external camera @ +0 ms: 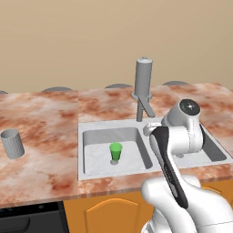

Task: Pick the glass cup and teapot and place them in the sink. Then turn on the water.

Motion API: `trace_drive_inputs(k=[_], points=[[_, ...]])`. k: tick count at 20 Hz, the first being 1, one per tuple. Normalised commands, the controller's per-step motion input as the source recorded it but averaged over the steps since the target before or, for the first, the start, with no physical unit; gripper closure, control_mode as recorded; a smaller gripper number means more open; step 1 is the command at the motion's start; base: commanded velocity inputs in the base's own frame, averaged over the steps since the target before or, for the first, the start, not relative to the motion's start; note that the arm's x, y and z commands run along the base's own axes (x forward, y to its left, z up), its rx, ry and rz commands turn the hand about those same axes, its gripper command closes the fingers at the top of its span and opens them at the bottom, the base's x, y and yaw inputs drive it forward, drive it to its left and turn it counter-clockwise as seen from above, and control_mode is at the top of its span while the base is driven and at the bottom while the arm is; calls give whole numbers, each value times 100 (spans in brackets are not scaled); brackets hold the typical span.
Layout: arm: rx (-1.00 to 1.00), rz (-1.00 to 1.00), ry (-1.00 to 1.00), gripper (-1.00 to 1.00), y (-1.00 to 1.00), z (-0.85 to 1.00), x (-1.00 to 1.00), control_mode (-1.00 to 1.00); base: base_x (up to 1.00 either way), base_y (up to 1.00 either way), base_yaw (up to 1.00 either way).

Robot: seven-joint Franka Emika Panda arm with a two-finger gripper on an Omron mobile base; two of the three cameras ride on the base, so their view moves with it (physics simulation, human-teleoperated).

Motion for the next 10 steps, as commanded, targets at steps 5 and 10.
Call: trace_drive_inputs(k=[5, 10], points=[[0, 0, 0, -100, 0, 0, -11, 100, -33, 19, 0], [0, 0, 0, -100, 0, 0, 0, 100, -66, 70, 0]])
